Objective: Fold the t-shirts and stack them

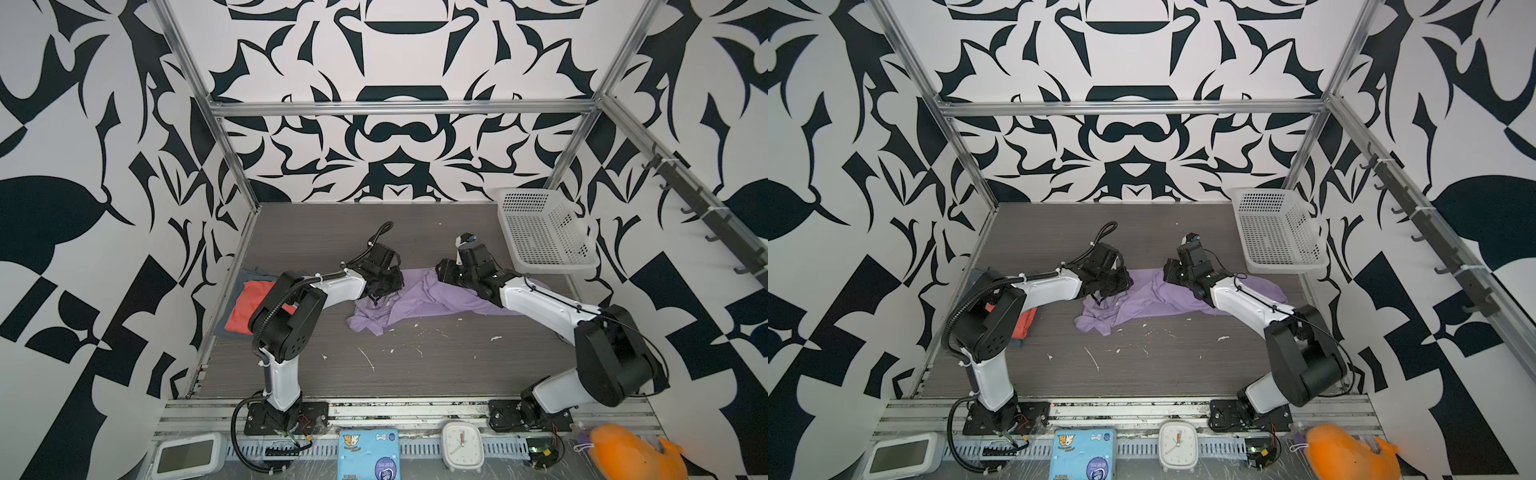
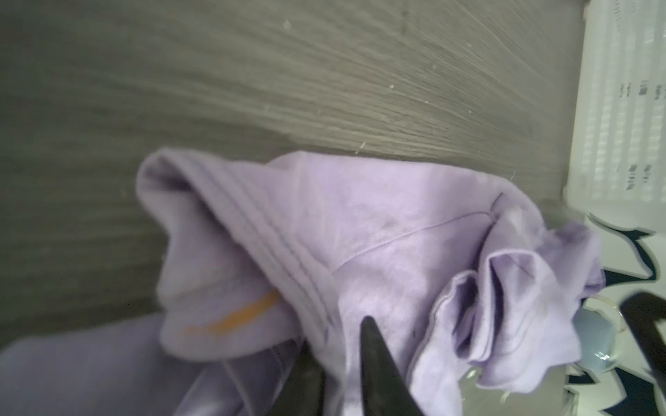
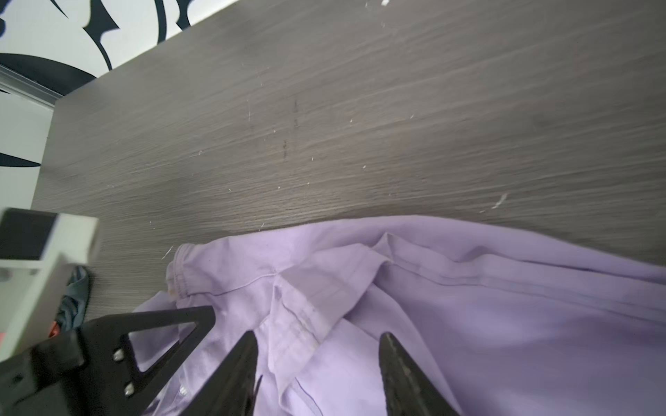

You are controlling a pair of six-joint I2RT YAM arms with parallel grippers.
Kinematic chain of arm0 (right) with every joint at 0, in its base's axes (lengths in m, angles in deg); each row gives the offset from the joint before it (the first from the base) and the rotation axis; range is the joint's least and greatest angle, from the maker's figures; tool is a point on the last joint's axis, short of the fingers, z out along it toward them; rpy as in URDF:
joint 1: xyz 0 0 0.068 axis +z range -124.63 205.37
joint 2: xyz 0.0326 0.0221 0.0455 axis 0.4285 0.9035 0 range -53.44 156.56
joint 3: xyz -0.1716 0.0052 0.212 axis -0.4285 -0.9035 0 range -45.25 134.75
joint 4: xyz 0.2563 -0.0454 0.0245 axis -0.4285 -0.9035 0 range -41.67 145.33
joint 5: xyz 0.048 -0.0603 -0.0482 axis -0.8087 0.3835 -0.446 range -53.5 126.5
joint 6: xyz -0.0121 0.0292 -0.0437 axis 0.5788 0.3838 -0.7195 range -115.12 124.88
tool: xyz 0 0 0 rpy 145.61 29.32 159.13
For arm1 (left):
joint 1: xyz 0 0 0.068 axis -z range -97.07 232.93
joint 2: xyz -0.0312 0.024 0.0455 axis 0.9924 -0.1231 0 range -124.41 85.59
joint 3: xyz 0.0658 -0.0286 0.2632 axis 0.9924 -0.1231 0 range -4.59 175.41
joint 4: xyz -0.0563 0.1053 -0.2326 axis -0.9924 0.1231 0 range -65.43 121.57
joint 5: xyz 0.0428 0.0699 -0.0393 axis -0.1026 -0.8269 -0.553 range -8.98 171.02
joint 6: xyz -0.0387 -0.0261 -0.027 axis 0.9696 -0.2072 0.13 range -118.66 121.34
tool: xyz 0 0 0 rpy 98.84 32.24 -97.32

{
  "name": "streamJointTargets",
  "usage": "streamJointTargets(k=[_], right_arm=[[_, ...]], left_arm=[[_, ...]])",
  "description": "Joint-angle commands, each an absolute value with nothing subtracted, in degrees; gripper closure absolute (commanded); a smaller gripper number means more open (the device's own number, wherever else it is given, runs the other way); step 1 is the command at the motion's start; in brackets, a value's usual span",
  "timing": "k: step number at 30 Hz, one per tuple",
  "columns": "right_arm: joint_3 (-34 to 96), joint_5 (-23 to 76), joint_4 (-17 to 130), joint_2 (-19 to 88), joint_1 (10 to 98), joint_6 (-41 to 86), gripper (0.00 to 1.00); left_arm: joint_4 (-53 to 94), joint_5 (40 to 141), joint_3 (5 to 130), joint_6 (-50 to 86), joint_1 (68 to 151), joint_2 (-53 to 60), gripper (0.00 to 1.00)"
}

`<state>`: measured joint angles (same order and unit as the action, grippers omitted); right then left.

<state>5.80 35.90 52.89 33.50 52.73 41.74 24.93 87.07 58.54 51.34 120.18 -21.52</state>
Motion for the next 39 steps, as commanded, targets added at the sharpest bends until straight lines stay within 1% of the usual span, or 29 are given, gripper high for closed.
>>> streamJointTargets(k=[1,4,5,7,11,12,14,15,19,20,21,24,27,29,34,39], right_arm=[[8.3,36.6,56.2,34.9,54.6,44.8,0.44],[9.7,38.5,54.2,37.1,55.9,44.4,0.44],[9.9,39.4,53.9,37.6,56.2,44.3,0.43],[10.2,40.0,54.5,39.2,57.3,43.7,0.39],[12.6,41.8,53.1,43.2,58.6,43.7,0.38],[13.4,42.9,52.2,44.2,58.8,43.8,0.38],[14.4,44.3,51.1,45.7,59.1,44.0,0.43],[14.7,44.5,50.8,46.4,59.1,44.0,0.49],[15.7,45.1,48.7,47.7,59.1,43.9,0.88],[15.7,45.8,48.0,47.4,59.2,43.8,0.95],[16.0,47.0,46.5,46.8,59.1,43.4,1.0],[15.8,53.8,43.4,41.1,59.1,41.8,1.0],[15.3,60.7,39.9,31.8,59.1,36.1,1.0],[15.2,63.3,37.9,26.0,59.0,31.3,1.0],[13.8,61.8,32.1,13.3,58.9,23.2,1.0],[10.4,54.7,23.4,4.4,59.0,21.9,1.0]], left_arm=[[22.0,86.6,58.4,52.8,120.2,-21.6,0.91],[21.3,86.5,58.1,52.7,120.2,-21.3,0.99],[21.1,86.6,58.0,52.7,120.2,-21.2,1.0],[20.9,86.7,58.0,52.6,120.2,-21.1,1.0],[20.9,86.9,57.9,52.4,120.2,-20.9,1.0],[20.8,86.9,57.8,52.5,120.2,-20.7,1.0],[20.6,86.5,57.4,52.6,120.2,-20.1,1.0],[20.5,86.2,57.2,52.6,120.1,-19.7,1.0],[19.8,85.8,56.0,52.9,119.3,-17.7,1.0],[19.6,85.9,55.8,53.0,118.9,-17.3,1.0],[19.6,85.9,55.6,52.9,118.5,-16.6,1.0],[19.7,85.9,54.5,52.3,116.6,-13.3,1.0],[21.2,85.5,53.9,50.5,114.3,-8.6,1.0],[23.8,84.2,54.4,47.9,113.0,-5.3,1.0],[30.7,80.7,57.4,42.1,108.5,2.8,1.0],[33.4,76.4,57.7,39.3,104.7,9.5,1.0]])
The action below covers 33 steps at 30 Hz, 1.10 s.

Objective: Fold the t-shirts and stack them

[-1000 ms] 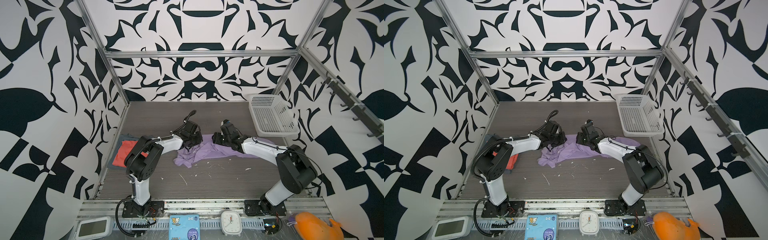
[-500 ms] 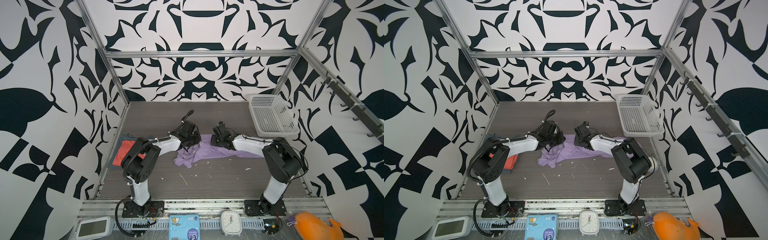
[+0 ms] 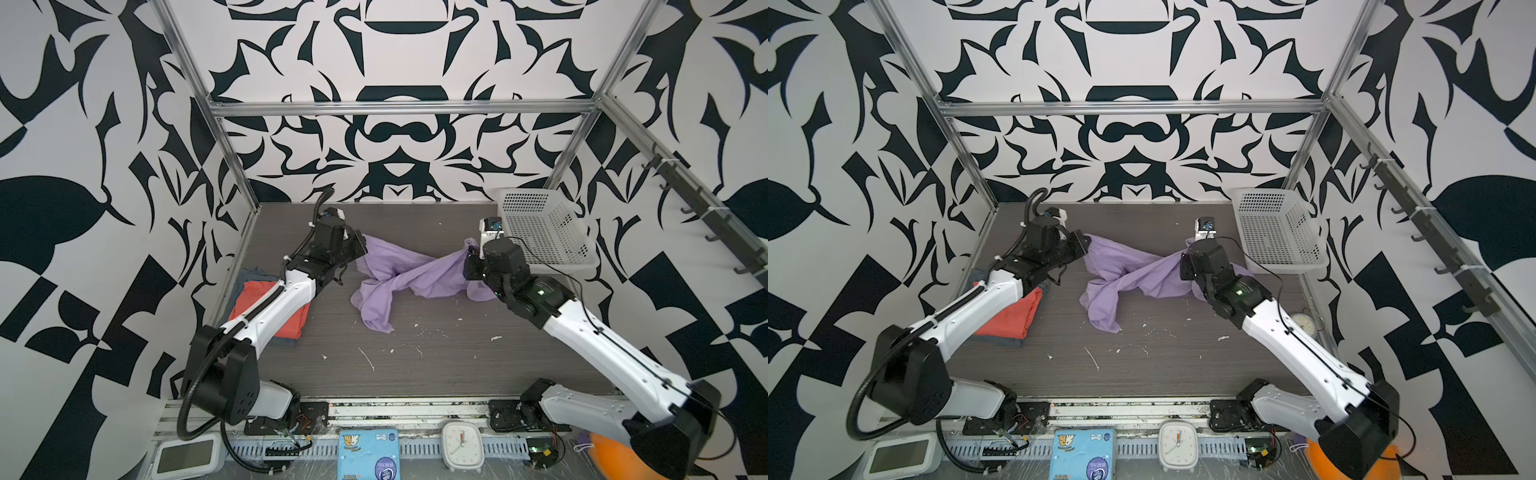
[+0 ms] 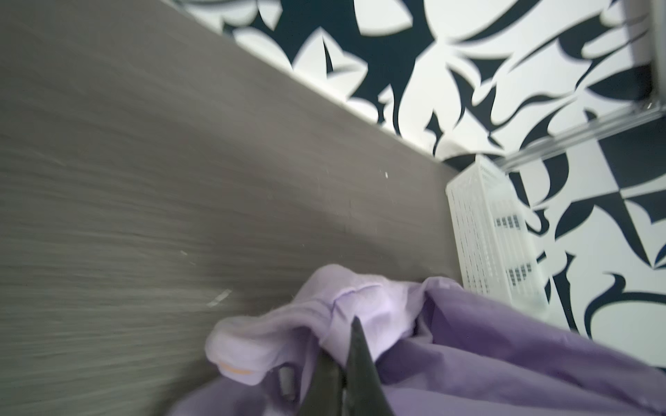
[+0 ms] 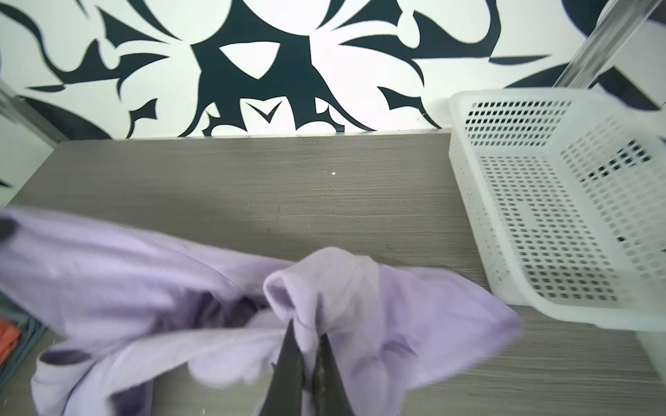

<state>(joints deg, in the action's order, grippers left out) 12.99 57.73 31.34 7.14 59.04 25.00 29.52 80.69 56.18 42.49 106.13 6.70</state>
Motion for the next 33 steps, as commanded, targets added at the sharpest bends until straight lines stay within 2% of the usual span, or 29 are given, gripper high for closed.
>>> streamJointTargets(k=[1,6,11,12,15,16,18,24,30,33], right_arm=[[9.0,53.4,22.1,3.4,59.0,22.6,1.0],[1.0,50.8,16.4,-0.2,59.1,28.6,1.0],[-2.2,57.8,12.2,-1.6,59.1,33.9,0.96],[-1.8,60.1,11.0,-1.5,59.1,35.3,0.91],[0.6,66.8,6.8,-1.7,59.1,39.2,0.57],[1.5,68.5,6.1,-2.0,59.1,40.2,0.48],[3.3,70.0,6.5,-3.0,59.1,40.5,0.39],[4.6,68.8,20.5,-1.3,58.9,35.4,0.36],[7.0,56.8,39.5,14.7,55.4,32.6,0.35],[11.1,51.4,42.3,24.2,52.6,34.0,0.36]], left_arm=[[33.8,75.3,57.5,39.1,104.3,10.4,1.0],[33.8,73.6,55.7,39.5,103.1,11.1,1.0],[34.4,72.3,54.9,40.0,102.7,9.3,1.0],[34.5,71.9,54.7,40.0,102.6,9.1,1.0],[34.7,70.5,54.3,40.1,102.3,8.7,1.0],[34.7,70.5,54.3,40.0,102.1,8.6,1.0],[34.7,70.4,54.2,39.9,102.0,8.7,1.0],[34.5,70.8,53.8,39.8,101.9,8.7,1.0],[33.8,72.3,52.8,40.0,101.9,8.7,1.0],[33.3,72.4,51.8,40.4,101.9,9.3,1.0]])
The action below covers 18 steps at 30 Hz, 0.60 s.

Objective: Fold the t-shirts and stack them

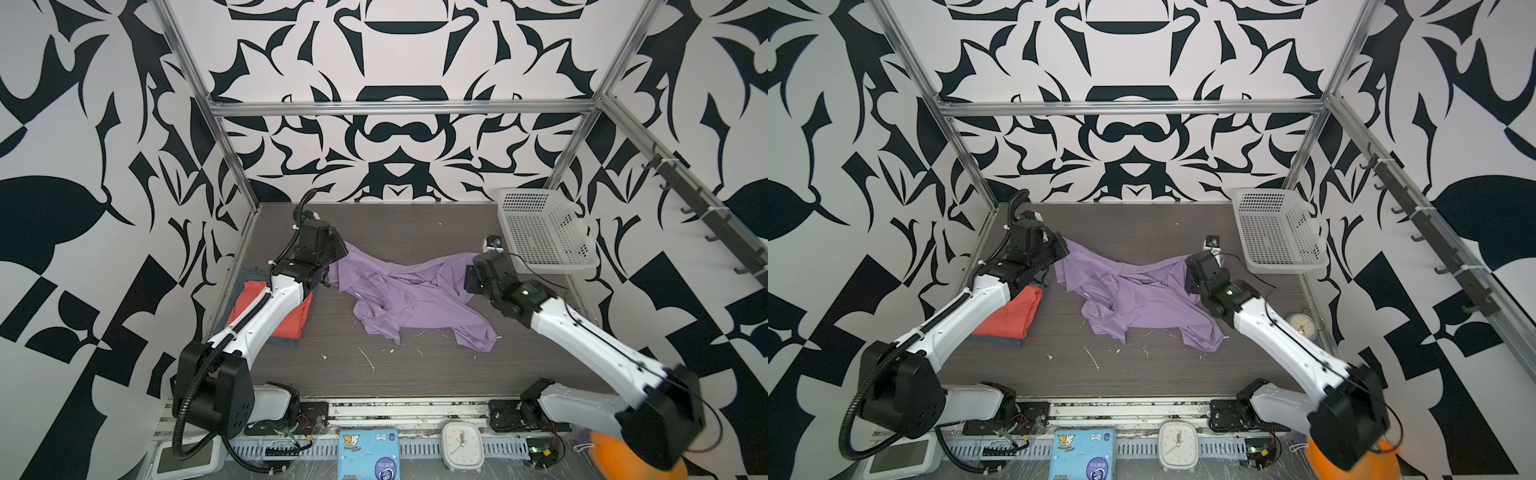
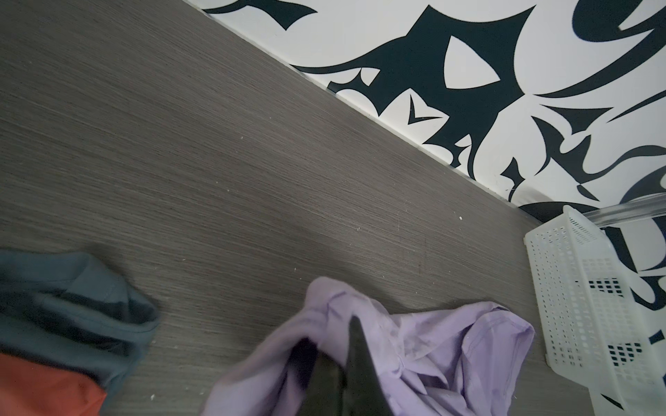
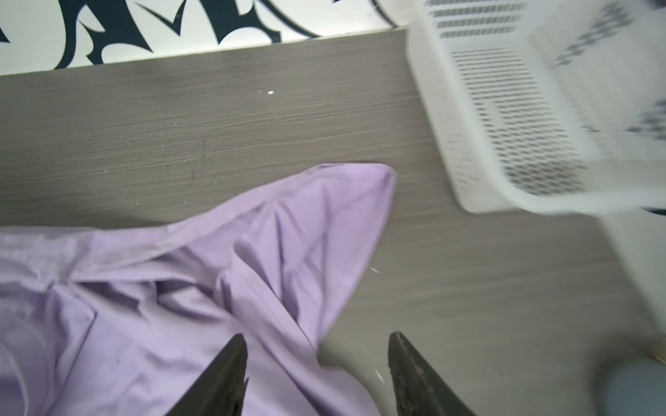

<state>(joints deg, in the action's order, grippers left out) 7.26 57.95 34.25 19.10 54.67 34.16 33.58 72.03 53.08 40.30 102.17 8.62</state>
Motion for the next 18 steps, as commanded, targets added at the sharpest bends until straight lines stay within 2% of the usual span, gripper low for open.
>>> streamJointTargets(k=[1,9,18], right_arm=[[12.5,49.4,42.9,27.1,51.8,34.6,0.37],[16.6,39.2,45.7,40.8,51.9,35.9,0.38],[18.7,44.5,42.2,47.7,54.1,34.5,0.38]], left_arm=[[33.1,72.5,51.5,40.5,101.8,9.4,1.0],[32.6,72.7,49.9,41.2,101.8,10.0,1.0],[31.8,73.5,50.1,41.5,101.8,9.4,1.0]])
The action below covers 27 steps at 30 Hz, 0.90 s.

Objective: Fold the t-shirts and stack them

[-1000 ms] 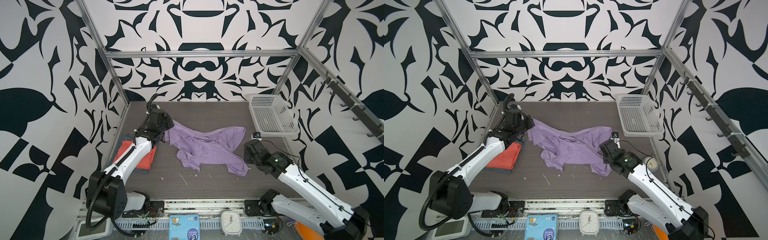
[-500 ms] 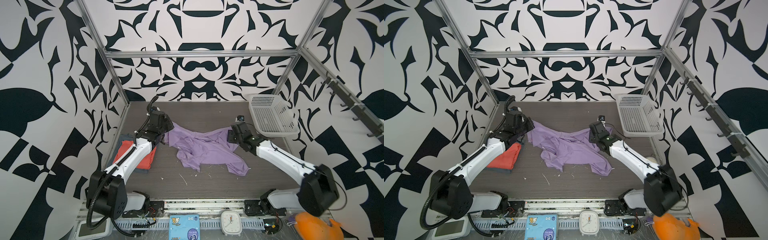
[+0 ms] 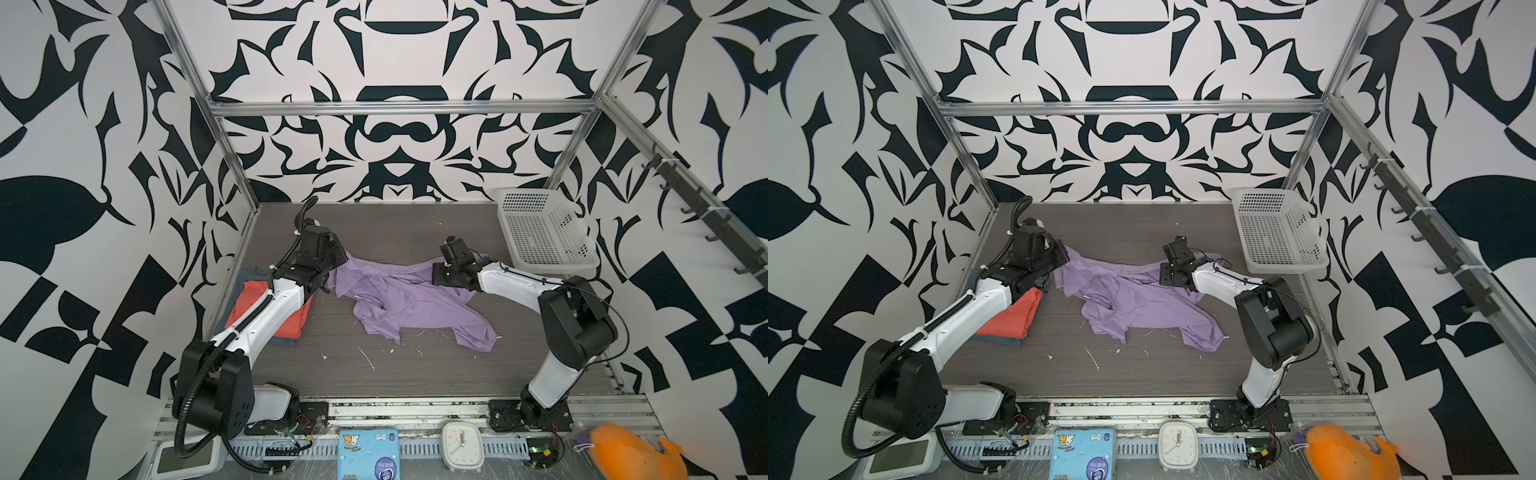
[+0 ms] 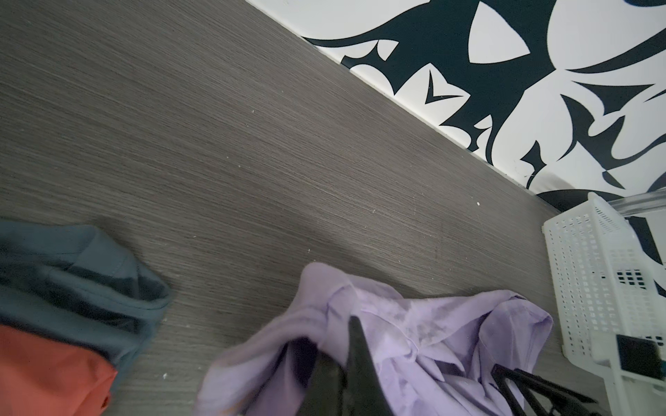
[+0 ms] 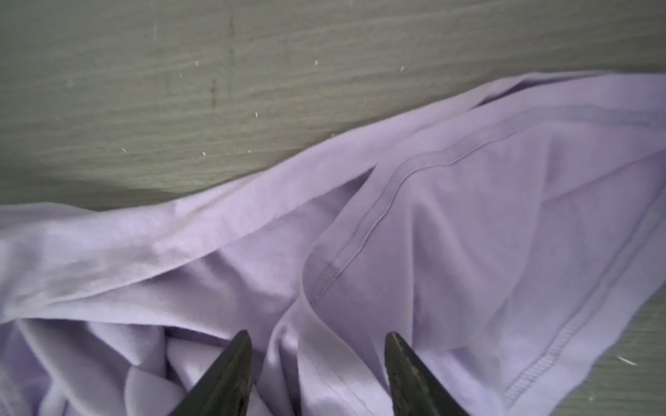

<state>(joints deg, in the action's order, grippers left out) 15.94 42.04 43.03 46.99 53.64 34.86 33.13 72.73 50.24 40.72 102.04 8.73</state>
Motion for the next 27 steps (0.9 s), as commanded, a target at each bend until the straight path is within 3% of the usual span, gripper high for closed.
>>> streamJointTargets(k=[1,5,9,16,23,27], right_arm=[[19.1,44.7,42.5,48.7,54.2,34.2,0.41],[21.1,45.1,42.2,52.6,54.2,33.4,0.67],[21.8,46.8,40.5,51.4,54.2,33.3,1.0],[20.2,58.3,33.9,35.0,51.5,31.3,1.0],[15.8,58.9,30.8,15.0,43.0,28.1,1.0],[15.7,59.9,26.8,8.6,42.5,24.0,1.0]], left_arm=[[31.6,73.7,50.1,41.5,101.8,9.4,1.0],[31.6,73.6,50.0,41.6,101.8,9.4,1.0],[31.8,72.9,49.3,41.7,101.8,10.4,1.0],[32.2,72.9,50.0,41.2,101.4,11.8,1.0],[34.3,73.2,52.2,38.6,100.1,15.7,1.0],[36.1,73.4,53.6,37.3,99.9,18.3,1.0]])
